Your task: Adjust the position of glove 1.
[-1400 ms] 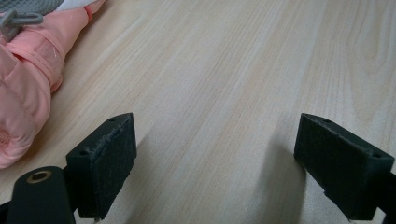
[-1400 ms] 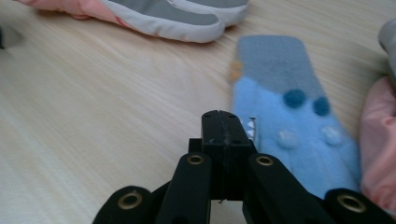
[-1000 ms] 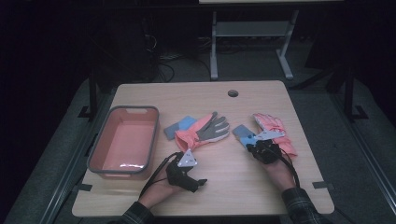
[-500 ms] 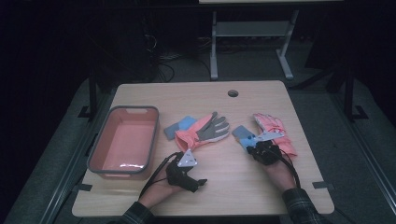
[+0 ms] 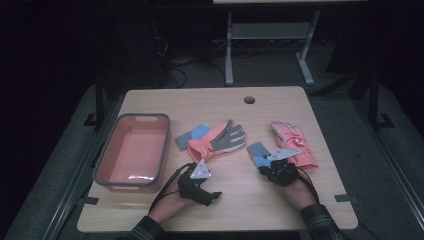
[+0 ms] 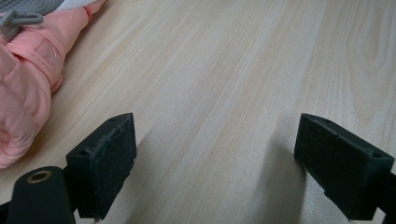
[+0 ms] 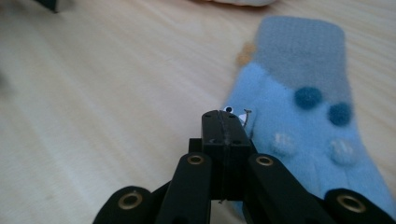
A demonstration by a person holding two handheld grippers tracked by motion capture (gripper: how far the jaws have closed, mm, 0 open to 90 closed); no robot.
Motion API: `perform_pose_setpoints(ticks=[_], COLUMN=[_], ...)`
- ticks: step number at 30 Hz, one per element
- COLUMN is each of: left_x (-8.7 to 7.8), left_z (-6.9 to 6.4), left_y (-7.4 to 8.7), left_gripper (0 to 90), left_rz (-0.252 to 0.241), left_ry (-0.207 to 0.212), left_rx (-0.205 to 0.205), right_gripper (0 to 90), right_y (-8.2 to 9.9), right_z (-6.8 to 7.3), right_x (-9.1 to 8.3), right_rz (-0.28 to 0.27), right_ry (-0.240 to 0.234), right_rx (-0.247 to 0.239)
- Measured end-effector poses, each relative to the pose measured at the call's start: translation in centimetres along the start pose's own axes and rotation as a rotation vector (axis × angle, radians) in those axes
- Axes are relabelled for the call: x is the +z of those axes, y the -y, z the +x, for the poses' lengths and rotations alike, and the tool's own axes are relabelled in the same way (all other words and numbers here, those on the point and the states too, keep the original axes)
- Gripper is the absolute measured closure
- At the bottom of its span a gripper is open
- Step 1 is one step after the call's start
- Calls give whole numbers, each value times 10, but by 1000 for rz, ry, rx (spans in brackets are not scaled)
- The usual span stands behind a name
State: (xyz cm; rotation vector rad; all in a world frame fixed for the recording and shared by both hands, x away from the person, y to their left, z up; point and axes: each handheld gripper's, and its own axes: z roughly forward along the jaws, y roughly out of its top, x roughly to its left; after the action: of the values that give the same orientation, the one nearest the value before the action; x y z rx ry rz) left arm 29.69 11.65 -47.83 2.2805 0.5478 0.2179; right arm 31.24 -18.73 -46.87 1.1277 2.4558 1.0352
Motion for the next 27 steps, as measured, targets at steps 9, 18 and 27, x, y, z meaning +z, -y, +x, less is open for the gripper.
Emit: perform_pose_setpoints(ticks=[9,18,27], left_x=[0,0,0], left_z=[0,0,0], left_y=[0,0,0], left_gripper=[123,123,123], left_rz=[5,5,0], left_ry=[0,-1,-3], left_rx=[7,6,6], right_gripper=[899,899,899], right_y=[8,17,-12], right_z=[28,51,10], right_x=[-8,-22,-10], right_rz=[29,29,-29], right_ry=[-82,-119,-21], right_rx=[-51,-97,-15])
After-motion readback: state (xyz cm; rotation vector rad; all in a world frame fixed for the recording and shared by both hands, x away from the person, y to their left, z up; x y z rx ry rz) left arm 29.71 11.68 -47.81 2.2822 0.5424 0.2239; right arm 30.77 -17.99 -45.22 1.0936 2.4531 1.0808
